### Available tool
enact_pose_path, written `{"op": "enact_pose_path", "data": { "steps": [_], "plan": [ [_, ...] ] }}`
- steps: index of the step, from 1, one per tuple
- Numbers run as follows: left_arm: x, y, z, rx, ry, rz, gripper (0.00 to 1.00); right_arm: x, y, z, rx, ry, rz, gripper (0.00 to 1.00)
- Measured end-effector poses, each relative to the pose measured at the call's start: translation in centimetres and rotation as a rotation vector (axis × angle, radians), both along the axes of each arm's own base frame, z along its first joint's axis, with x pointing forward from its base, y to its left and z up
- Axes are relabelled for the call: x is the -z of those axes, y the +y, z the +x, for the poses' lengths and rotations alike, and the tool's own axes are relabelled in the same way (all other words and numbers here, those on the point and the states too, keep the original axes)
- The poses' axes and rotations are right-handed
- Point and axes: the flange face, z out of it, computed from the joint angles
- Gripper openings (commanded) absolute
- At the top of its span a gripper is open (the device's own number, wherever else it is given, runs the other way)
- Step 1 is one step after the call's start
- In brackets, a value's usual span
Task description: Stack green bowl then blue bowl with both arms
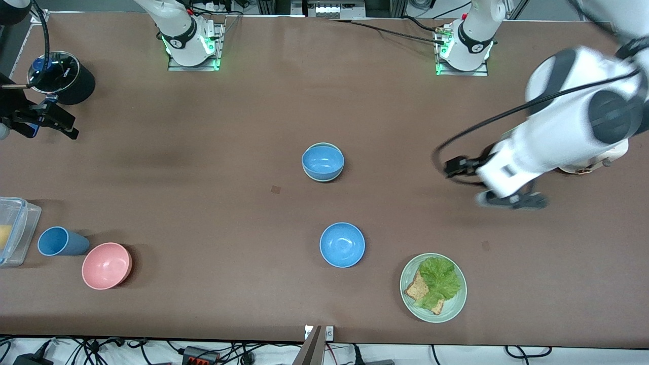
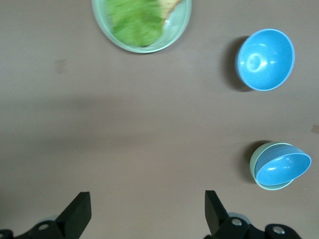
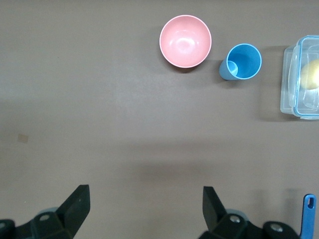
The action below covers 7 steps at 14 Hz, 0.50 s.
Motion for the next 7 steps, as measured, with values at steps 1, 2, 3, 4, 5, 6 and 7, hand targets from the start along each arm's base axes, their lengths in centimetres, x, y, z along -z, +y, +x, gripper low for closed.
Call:
{"op": "enact_pose_path", "data": {
  "steps": [1,2,3,4,5,6,7],
  "plan": [
    [-0.7,2.2,-0.9,-0.013,-0.005,0.013,1.0,0.1,0.0,-0.1,0.0,0.008,0.0,1.0],
    [-1.4,4.0,-1.8,-0.024,-0.013,0.022,1.0,0.2,0.0,-0.1,0.0,0.015,0.001,1.0],
    [-2.3,5.1,-2.6,-0.031,-0.022,0.028,1.0,0.3,0.0,-0.1,0.0,0.02,0.001,1.0],
    [-2.9,5.5,-3.4,-0.033,-0.027,0.035,1.0,0.3,0.0,-0.2,0.0,0.024,0.001,1.0],
    [-3.3,5.4,-4.1,-0.032,-0.03,0.04,1.0,0.3,0.0,-0.2,0.0,0.026,0.001,1.0],
    [-3.4,5.2,-4.5,-0.031,-0.03,0.044,1.0,0.3,0.0,-0.2,0.0,0.027,0.002,1.0],
    [-3.4,5.4,-4.7,-0.033,-0.029,0.046,1.0,0.3,0.0,-0.2,0.0,0.028,0.002,1.0]
  ]
}}
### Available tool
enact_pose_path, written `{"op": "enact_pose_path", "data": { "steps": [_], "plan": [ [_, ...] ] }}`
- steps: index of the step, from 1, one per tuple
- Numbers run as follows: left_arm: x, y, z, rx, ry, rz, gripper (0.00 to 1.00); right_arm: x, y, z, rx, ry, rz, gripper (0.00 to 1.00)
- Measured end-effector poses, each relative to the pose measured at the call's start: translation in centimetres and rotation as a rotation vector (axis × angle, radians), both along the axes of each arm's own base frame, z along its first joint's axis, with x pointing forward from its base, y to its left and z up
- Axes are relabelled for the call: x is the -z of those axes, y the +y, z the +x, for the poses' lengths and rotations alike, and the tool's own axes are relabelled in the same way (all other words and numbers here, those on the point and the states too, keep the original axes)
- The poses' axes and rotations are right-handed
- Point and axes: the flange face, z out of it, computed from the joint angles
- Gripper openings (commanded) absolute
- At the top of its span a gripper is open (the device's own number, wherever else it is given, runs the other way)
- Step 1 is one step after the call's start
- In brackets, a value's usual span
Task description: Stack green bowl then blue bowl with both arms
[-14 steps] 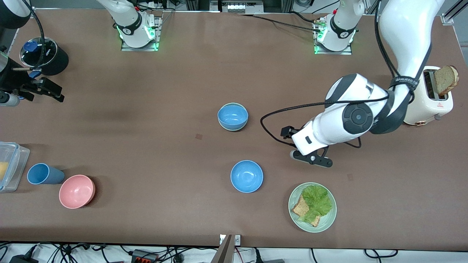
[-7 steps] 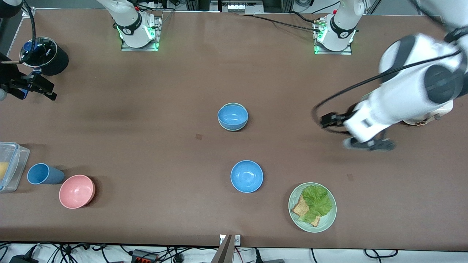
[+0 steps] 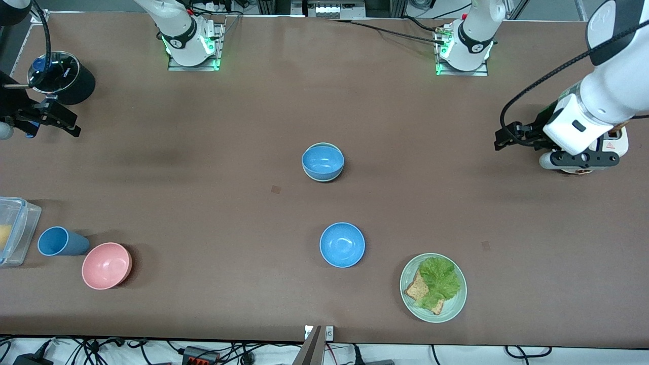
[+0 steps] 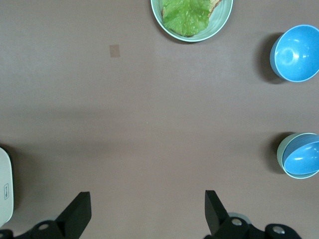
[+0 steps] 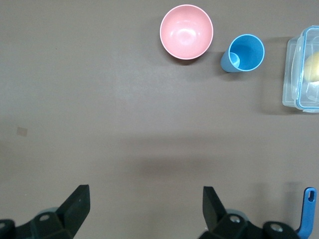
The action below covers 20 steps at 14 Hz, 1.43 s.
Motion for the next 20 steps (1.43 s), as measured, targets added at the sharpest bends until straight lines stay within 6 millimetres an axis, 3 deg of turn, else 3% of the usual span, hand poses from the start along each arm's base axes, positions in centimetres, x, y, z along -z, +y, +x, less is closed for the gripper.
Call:
{"op": "enact_pose_path", "data": {
  "steps": [5,13,20],
  "plan": [
    [-0.6,1.3,-0.2,0.077,-0.022,0.046,1.0,0.2,0.0,-0.2,0.0,0.016,0.001,1.0],
    [-1.5,0.9,-1.1,0.138,0.017,0.092,1.0,0.3,0.0,-0.2,0.0,0.024,0.001,1.0],
    [-0.5,0.0,-0.7,0.159,0.048,0.088,1.0,0.2,0.0,-0.1,-0.003,0.02,0.001,1.0]
  ]
}}
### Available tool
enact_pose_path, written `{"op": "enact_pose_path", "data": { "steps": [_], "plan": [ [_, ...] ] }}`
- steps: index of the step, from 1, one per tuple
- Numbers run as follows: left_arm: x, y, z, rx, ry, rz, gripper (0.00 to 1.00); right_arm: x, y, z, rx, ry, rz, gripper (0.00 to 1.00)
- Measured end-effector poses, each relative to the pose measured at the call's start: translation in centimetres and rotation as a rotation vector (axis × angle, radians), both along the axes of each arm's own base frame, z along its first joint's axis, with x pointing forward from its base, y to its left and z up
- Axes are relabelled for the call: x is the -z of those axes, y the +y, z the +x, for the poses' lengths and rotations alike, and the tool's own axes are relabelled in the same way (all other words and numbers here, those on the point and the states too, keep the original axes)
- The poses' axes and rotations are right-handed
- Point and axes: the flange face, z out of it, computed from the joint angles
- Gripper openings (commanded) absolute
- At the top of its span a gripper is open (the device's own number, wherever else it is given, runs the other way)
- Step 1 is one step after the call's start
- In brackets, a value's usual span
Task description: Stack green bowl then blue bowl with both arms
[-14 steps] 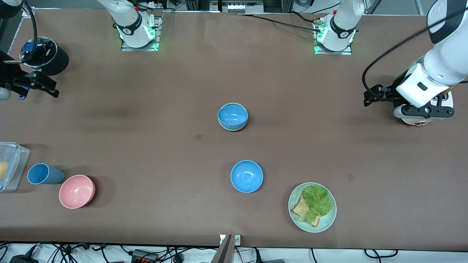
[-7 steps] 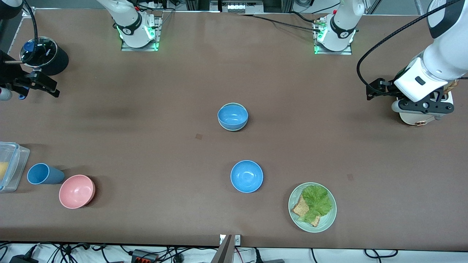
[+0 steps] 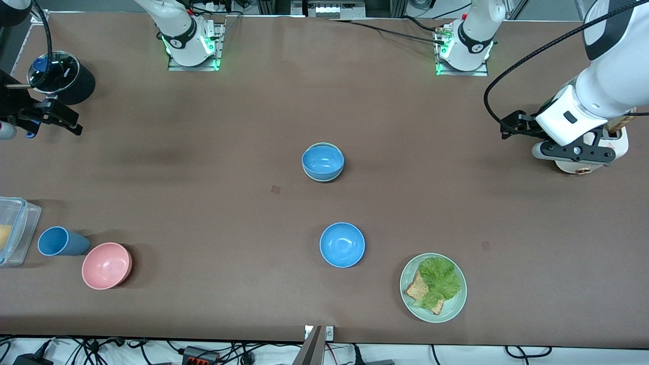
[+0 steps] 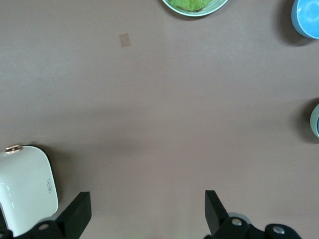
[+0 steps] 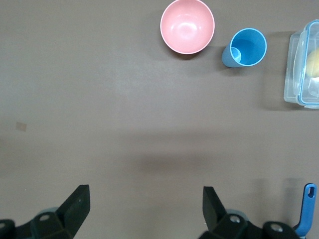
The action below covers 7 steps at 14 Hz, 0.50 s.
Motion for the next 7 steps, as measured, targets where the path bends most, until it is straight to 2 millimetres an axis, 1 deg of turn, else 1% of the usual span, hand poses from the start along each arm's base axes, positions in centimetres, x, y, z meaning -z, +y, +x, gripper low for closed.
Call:
{"op": "enact_pose_path", "data": {
  "steps": [2,5,7],
  "plan": [
    [-0.03,0.01,0.05,-0.021,-0.001,0.002,1.0,0.04,0.0,0.08,0.0,0.0,0.0,1.0],
    [0.08,-0.07,0.15,-0.11,0.002,0.007,1.0,-0.27,-0.02,0.28,0.0,-0.007,-0.001,1.0],
    [0.11,-0.12,0.17,-0.125,0.004,0.004,1.0,-0.36,-0.02,0.31,0.0,-0.009,-0.001,1.0]
  ]
}}
